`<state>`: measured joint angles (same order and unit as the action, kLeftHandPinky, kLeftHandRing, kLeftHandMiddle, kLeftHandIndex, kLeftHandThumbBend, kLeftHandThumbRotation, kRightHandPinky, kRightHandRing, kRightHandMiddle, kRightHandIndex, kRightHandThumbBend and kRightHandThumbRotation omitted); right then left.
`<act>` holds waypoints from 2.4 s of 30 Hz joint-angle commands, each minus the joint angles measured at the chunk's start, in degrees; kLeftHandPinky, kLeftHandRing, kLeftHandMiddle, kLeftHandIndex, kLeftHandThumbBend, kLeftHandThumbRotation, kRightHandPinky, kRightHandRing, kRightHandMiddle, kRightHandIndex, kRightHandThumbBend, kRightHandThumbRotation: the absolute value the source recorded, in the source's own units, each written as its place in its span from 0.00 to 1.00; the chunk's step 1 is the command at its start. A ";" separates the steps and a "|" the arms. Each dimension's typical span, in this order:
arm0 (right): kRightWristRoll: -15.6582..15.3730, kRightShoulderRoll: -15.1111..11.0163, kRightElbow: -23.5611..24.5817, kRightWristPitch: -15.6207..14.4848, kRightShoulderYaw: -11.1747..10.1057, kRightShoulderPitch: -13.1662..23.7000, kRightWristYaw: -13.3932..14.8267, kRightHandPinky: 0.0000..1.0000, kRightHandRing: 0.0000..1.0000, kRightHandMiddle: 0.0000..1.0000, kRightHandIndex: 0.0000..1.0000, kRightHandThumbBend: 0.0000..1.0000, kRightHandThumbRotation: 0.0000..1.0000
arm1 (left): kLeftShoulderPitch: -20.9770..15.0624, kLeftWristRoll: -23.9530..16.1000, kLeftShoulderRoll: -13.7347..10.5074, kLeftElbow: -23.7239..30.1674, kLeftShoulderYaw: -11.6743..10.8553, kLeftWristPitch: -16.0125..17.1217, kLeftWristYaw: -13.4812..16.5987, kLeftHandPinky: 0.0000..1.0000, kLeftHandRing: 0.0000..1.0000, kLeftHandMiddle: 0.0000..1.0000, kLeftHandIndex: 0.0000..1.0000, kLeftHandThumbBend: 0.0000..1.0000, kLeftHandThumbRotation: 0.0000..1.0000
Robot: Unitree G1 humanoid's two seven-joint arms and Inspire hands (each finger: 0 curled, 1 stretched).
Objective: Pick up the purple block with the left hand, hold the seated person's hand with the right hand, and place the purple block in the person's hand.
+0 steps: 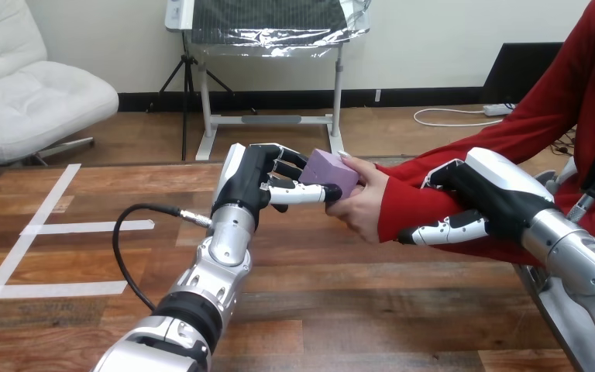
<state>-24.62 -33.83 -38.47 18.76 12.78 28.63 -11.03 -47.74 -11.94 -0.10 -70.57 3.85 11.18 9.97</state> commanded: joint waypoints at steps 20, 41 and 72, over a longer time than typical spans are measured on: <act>1.61 2.59 3.27 1.94 -0.81 4.29 0.41 0.35 0.39 0.44 0.46 0.76 0.38 | -4.81 -1.20 2.85 0.64 1.76 -0.40 -1.23 0.37 0.44 0.48 0.48 0.68 0.00; 1.69 2.24 2.52 2.74 -0.99 3.99 0.74 0.35 0.40 0.45 0.47 0.77 0.40 | -3.72 -0.61 2.44 1.03 1.62 -0.12 -5.27 0.38 0.48 0.52 0.50 0.67 0.00; 2.23 1.11 3.66 1.61 -0.95 3.03 -1.49 0.37 0.42 0.47 0.50 0.81 0.40 | 0.45 4.76 0.06 5.28 -1.95 4.24 -13.92 0.83 0.78 0.76 0.80 0.67 0.65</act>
<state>-23.40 -33.75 -38.32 18.79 12.32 28.63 -12.03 -47.03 -8.59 1.18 -69.49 3.22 12.51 -3.22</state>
